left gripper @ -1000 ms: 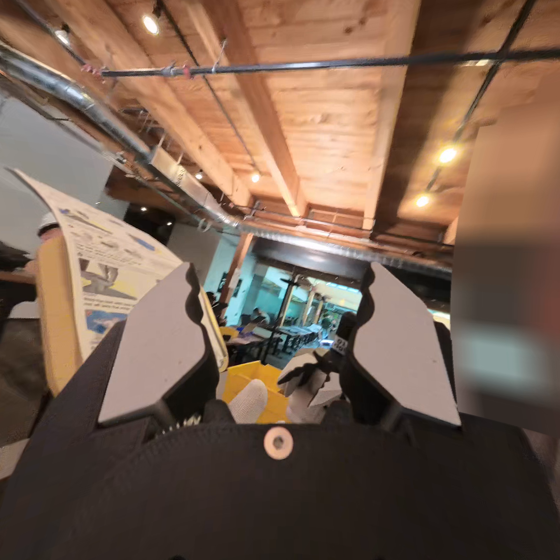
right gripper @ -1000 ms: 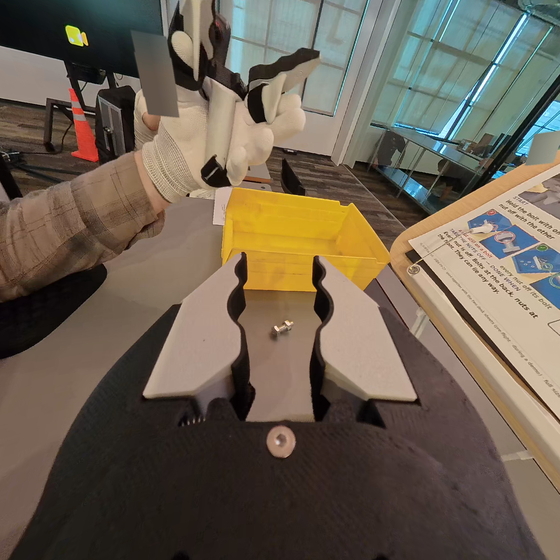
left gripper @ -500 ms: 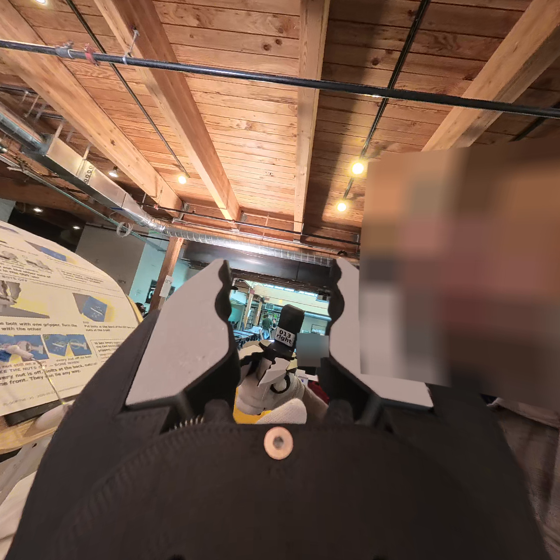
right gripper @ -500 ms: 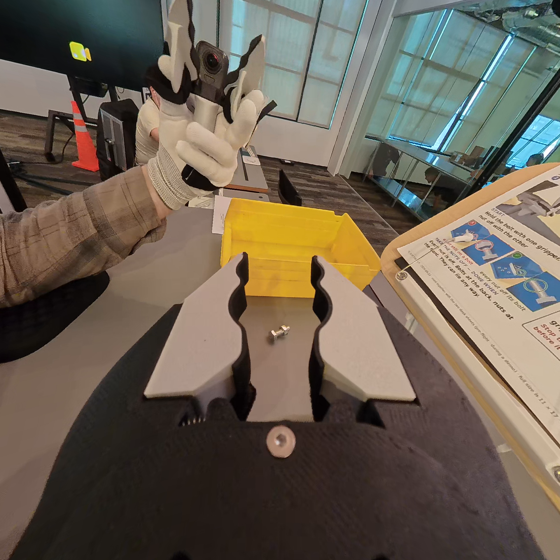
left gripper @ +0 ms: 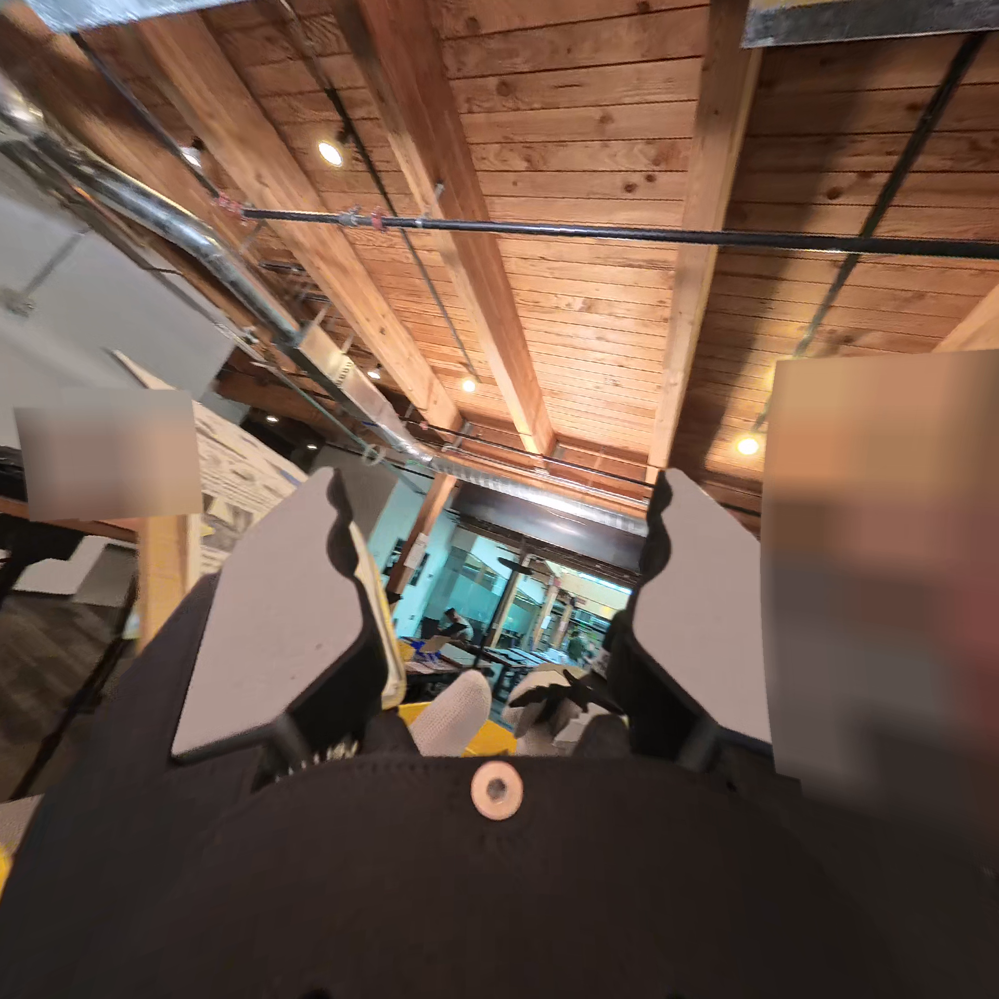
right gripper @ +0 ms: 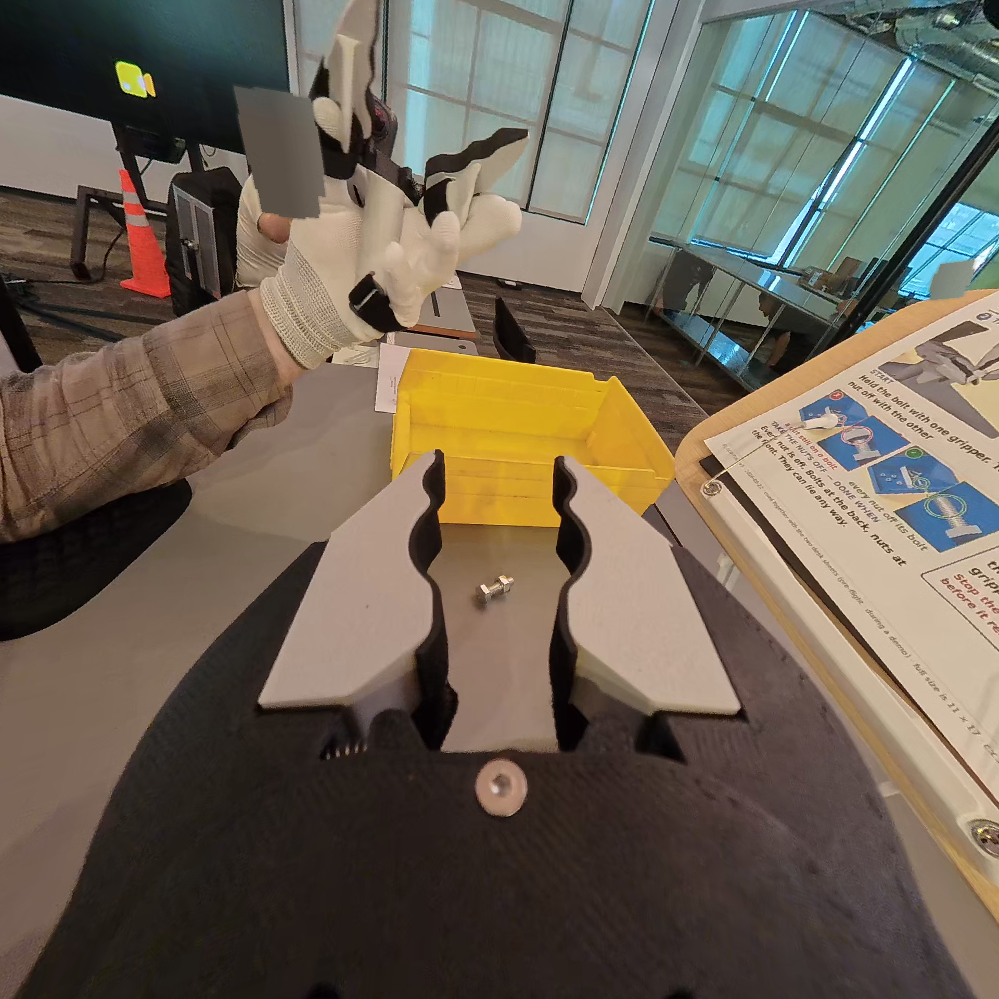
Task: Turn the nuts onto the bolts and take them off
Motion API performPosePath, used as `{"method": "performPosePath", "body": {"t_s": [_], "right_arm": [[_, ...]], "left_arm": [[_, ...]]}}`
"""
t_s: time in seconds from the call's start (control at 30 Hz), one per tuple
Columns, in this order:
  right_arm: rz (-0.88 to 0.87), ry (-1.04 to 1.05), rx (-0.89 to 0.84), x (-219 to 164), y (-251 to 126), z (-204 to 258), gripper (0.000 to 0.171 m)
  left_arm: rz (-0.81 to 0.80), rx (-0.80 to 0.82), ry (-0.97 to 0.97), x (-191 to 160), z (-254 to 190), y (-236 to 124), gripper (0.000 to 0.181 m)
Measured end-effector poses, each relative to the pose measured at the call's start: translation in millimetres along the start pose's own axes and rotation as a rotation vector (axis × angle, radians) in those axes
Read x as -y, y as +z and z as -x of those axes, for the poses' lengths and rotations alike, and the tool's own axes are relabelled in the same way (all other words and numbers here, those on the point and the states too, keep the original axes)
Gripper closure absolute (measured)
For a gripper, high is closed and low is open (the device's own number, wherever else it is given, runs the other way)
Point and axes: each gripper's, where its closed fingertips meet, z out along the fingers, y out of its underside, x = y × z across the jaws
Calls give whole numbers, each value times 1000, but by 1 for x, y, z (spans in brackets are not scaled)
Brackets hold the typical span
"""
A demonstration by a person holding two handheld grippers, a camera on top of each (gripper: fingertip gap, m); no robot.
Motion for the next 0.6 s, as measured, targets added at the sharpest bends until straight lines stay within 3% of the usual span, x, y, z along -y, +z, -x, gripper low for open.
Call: {"method": "performPosePath", "body": {"t_s": [0.03,0.3,0.37,0.43,0.53,0.6], "right_arm": [[1,0,-1,0,0,0,133],[3,0,-4,0,-1,-1,133],[3,0,-6,-1,-2,-2,133],[3,1,-7,-1,-2,-2,133],[4,-1,-5,0,-2,-2,133],[5,-1,-3,0,-2,-1,133]], "left_arm": [[2,45,9,1,6,-1,83],[-96,282,31,27,41,-23,152],[-121,344,94,33,46,-29,177],[-133,368,125,35,49,-33,181],[-159,222,66,37,32,-31,181],[-175,109,41,38,17,-30,171]]}}
